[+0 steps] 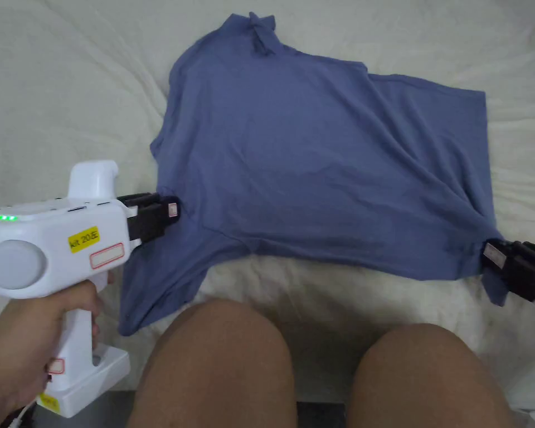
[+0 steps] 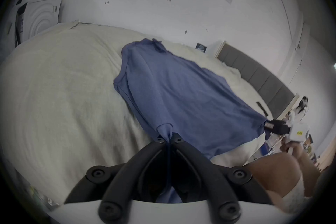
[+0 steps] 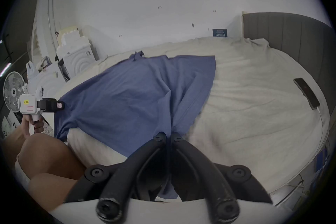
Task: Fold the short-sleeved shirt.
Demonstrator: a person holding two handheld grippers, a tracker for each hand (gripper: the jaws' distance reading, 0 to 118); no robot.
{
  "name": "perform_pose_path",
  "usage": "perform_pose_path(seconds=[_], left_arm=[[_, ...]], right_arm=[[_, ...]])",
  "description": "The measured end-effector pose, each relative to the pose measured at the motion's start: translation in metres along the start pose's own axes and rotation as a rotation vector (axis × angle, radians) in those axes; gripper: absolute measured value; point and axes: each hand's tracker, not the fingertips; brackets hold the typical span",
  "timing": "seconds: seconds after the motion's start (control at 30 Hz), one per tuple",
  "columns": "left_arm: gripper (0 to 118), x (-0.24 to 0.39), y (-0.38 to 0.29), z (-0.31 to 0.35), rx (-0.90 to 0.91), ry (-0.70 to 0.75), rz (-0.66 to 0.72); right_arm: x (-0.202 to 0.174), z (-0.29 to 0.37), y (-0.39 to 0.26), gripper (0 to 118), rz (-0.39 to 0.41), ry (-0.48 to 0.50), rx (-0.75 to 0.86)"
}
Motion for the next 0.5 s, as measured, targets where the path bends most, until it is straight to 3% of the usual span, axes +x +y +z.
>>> perform_pose_path(seconds=[0.5], left_arm=[[2,0.01,-0.001,0.077,0.098,-0.074,0.084]], right_arm=[[0.013,0.055,-0.006,3,-0.014,0.014,0.069]])
